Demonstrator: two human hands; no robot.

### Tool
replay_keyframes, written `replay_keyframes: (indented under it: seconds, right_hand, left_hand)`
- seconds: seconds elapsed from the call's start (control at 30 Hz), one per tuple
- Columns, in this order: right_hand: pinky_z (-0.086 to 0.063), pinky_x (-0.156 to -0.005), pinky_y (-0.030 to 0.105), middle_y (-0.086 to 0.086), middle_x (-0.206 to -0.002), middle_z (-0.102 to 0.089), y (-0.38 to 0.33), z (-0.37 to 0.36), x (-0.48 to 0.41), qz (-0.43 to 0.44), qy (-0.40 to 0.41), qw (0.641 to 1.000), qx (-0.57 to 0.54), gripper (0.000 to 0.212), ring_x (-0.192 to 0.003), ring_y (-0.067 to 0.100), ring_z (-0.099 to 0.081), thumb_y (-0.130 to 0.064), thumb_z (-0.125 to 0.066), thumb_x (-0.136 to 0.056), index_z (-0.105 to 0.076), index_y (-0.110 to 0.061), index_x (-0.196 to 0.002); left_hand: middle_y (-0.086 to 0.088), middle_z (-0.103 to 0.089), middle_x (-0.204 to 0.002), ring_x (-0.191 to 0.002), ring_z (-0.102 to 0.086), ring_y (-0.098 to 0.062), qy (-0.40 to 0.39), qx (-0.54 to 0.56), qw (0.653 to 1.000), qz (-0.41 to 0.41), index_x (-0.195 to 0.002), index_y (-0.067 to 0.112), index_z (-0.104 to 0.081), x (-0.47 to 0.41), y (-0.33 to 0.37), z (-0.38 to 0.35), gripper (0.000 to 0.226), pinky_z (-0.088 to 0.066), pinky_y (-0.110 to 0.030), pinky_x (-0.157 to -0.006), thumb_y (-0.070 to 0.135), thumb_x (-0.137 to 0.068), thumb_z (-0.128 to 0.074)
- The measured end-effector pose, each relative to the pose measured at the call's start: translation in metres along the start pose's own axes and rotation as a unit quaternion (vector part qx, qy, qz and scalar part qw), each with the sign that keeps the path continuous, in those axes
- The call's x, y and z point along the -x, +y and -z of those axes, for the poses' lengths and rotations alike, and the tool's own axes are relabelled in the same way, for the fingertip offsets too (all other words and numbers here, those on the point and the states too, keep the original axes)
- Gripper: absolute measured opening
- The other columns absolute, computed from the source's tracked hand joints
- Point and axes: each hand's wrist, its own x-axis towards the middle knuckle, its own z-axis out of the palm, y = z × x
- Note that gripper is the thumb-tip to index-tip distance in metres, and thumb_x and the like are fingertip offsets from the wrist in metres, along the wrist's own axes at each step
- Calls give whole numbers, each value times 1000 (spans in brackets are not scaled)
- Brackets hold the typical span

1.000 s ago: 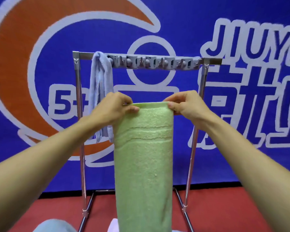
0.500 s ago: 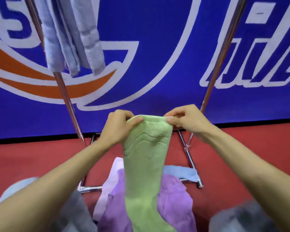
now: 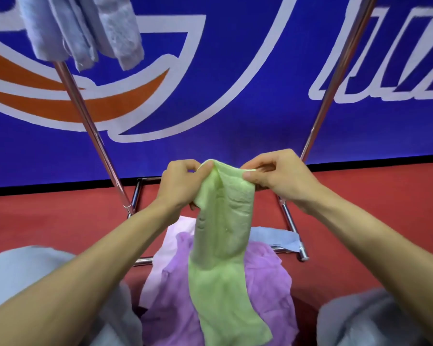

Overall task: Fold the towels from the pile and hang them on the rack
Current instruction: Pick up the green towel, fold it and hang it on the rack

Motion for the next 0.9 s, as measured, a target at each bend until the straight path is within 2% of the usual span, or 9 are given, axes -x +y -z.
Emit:
replay_keyframes:
  seconds: [0.13, 0.27, 0.33, 0.4, 0.47, 0.67, 0.73, 0.83, 0.9]
  right_hand:
    - [-59, -82, 43, 14, -77, -74, -2, -7, 7, 5, 18, 1000, 6, 10, -77, 28, -73, -4, -73, -79, -76, -13, -84]
    - [-59, -81, 40, 7, -75, -74, -8, -16, 10, 25, 10, 999, 36, 11, -76, 22, -73, -7, -74, -79, -77, -16, -85]
    - [-57, -79, 28, -2, -73, -72, -10, -19, 11, 47, 12, 996, 76, 12, -73, 10, -70, -12, -75, -78, -77, -18, -89]
    - [-48, -69, 8, -11, -68, -67, -13, -22, 15, 68, 15, 990, 119, 14, -65, -6, -61, -16, -75, -79, -78, -20, -92]
    - [-40, -66, 2, -11, -70, -67, -14, -23, 17, 82, 19, 986, 146, 15, -62, -10, -57, -17, -75, -80, -77, -20, -94]
    - [-44, -79, 9, -4, -93, -76, -13, -27, 25, 110, 10, 975, 194, 21, -75, 0, -62, -20, -73, -82, -76, -19, -103]
    - [-49, -83, 19, -4, -96, -76, -12, -28, 27, 123, -6, 972, 198, 22, -83, 4, -67, -23, -72, -83, -75, -20, -105]
    - [-50, -82, 37, 1, -93, -76, -9, -29, 30, 147, -28, 961, 233, 24, -88, 23, -68, -32, -69, -83, -74, -23, -105]
    - [-51, -79, 41, 3, -90, -75, -5, -29, 29, 160, -28, 948, 274, 25, -86, 29, -66, -35, -67, -82, -73, -23, -103]
  left_hand:
    - [-13, -57, -61, -40, -54, -19, -41, 89, 994, 51, -80, -2, -63, 9, 3, -1, 34, -46, -24, -36, 29, -94, -58]
    - [-14, -65, -63, -44, -64, -18, -91, 138, 983, 79, -89, 1, -60, 16, 11, 0, 25, -55, -25, -44, 22, -98, -50]
    - [-13, -68, -65, -50, -67, -18, -104, 155, 979, 81, -90, 1, -60, 19, 13, 0, 23, -56, -25, -48, 20, -98, -49]
    - [-13, -70, -67, -57, -70, -22, -110, 172, 975, 85, -92, -1, -59, 20, 13, -1, 22, -57, -25, -51, 17, -98, -48]
    - [-13, -71, -67, -59, -71, -23, -111, 192, 970, 96, -92, -2, -58, 21, 14, -1, 20, -58, -26, -51, 14, -99, -47]
    - [-18, -72, -73, -60, -71, -24, -111, 230, 956, 144, -81, -2, -62, 22, 14, -2, 30, -61, -31, -61, 6, -99, -39]
    - [-19, -71, -77, -58, -71, -22, -107, 244, 951, 154, -90, -4, -63, 23, 15, -3, 30, -61, -29, -58, 3, -98, -35]
    - [-17, -72, -72, -53, -70, -23, -97, 282, 938, 175, -108, 1, -56, 25, 16, -4, 27, -57, -26, -48, 0, -96, -31]
    - [-19, -72, -72, -55, -71, -26, -113, 303, 928, 183, -102, 0, -57, 27, 18, -5, 28, -58, -27, -48, 0, -94, -30]
